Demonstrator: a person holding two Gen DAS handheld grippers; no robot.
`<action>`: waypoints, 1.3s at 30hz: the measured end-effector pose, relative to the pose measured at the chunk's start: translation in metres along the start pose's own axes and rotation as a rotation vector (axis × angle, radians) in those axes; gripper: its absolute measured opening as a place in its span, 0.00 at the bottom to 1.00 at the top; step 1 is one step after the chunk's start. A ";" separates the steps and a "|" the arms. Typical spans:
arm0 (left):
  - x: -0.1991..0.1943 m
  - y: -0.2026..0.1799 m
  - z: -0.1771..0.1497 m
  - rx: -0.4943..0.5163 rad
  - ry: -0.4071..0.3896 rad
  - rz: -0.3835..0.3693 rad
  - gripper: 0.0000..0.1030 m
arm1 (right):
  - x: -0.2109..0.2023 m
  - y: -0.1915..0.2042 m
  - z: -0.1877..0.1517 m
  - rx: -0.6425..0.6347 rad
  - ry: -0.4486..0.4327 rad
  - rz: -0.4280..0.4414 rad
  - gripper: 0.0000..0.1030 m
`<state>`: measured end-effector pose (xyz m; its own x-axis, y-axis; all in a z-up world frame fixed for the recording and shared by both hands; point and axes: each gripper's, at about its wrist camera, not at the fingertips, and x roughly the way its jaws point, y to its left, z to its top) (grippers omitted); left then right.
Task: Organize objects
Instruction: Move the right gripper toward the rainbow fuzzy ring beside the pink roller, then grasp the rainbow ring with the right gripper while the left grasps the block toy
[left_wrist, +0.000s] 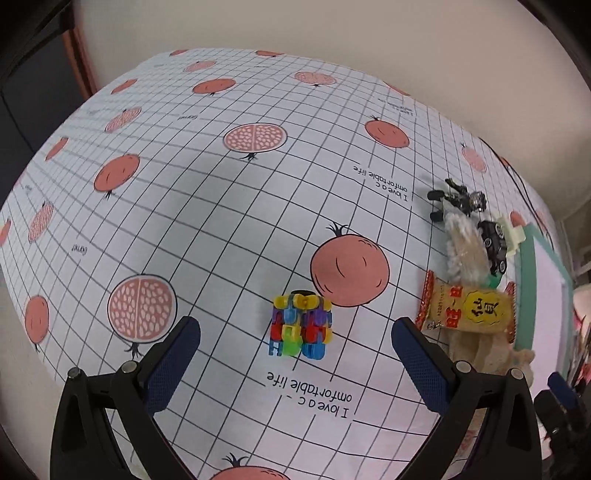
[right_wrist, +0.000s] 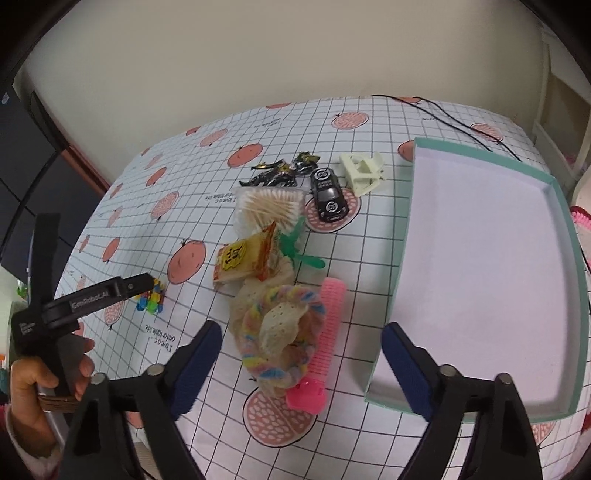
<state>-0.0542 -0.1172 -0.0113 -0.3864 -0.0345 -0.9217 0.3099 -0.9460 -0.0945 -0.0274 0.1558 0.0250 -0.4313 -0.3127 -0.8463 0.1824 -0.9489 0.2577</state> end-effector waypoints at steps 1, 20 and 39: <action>0.002 0.000 0.000 0.007 0.004 0.002 1.00 | 0.001 0.001 -0.001 -0.005 0.008 0.005 0.81; 0.009 -0.016 -0.006 0.072 0.028 -0.024 0.75 | 0.008 0.002 -0.010 0.012 0.094 0.095 0.35; 0.025 -0.002 -0.007 0.004 0.072 -0.024 0.60 | -0.014 -0.013 -0.008 0.041 0.057 0.121 0.26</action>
<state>-0.0578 -0.1139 -0.0367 -0.3301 0.0114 -0.9439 0.2977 -0.9477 -0.1155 -0.0169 0.1730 0.0301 -0.3577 -0.4231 -0.8325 0.1932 -0.9057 0.3773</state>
